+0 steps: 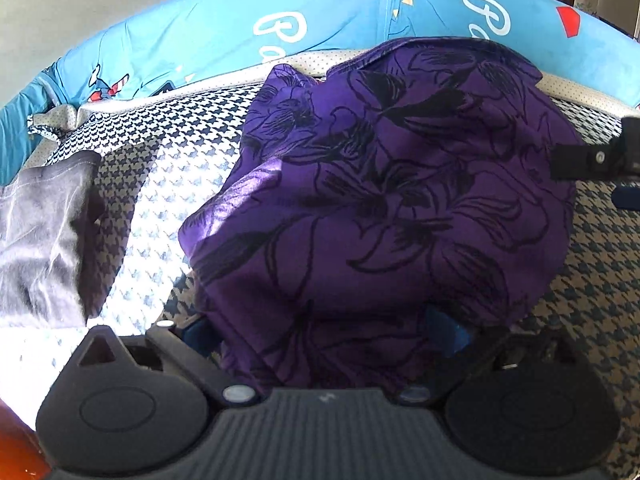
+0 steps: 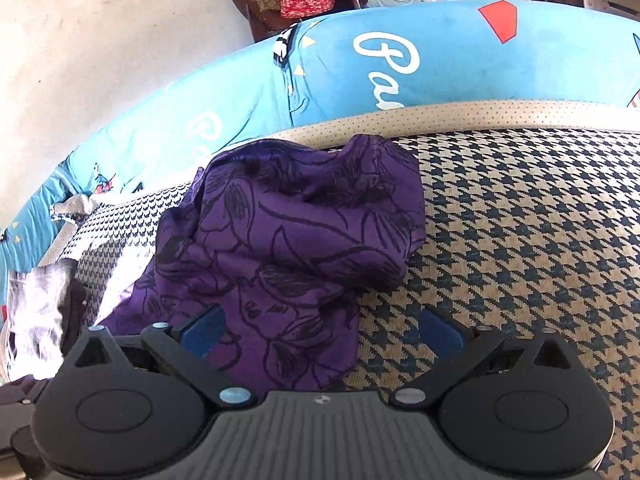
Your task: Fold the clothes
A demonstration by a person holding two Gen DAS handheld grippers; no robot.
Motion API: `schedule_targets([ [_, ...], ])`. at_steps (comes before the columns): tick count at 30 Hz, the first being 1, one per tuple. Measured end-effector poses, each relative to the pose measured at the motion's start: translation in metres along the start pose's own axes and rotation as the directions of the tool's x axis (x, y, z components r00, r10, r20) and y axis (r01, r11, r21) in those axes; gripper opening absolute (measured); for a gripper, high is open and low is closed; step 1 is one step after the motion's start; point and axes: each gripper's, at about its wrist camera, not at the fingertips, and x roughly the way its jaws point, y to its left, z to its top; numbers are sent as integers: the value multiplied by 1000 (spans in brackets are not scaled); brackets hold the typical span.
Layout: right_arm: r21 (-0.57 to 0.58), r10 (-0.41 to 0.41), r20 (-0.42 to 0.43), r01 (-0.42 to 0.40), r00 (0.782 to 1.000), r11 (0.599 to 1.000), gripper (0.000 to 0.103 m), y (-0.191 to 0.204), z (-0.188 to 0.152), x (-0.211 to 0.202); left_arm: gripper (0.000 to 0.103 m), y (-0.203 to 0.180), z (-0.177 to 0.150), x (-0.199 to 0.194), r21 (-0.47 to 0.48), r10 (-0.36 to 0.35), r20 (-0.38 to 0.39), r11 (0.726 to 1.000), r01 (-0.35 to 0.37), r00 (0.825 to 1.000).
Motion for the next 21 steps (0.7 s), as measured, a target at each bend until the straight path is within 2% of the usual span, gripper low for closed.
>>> schedule_targets([
  [3,31,7,15,-7,1000,1000,103,-5,8,8,103,0,-1,10,5,4,-7,1000,-4,1000],
  [10,38,6,60,-8,998,999,103,-14,25,33,103,5,7,28,-32,-41,-45,999,39,998],
  [17,76,61,11,-62,998,995,102,-23,26,67,103,1,10,37,-29,-61,-45,998,60,997],
  [18,84,76,9,-77,997,994,100,-23,26,69,103,0,11,37,-23,-60,-40,998,59,997],
  [21,95,118,9,-118,993,988,80,-24,23,74,103,-4,14,37,-18,-57,-23,998,56,998],
])
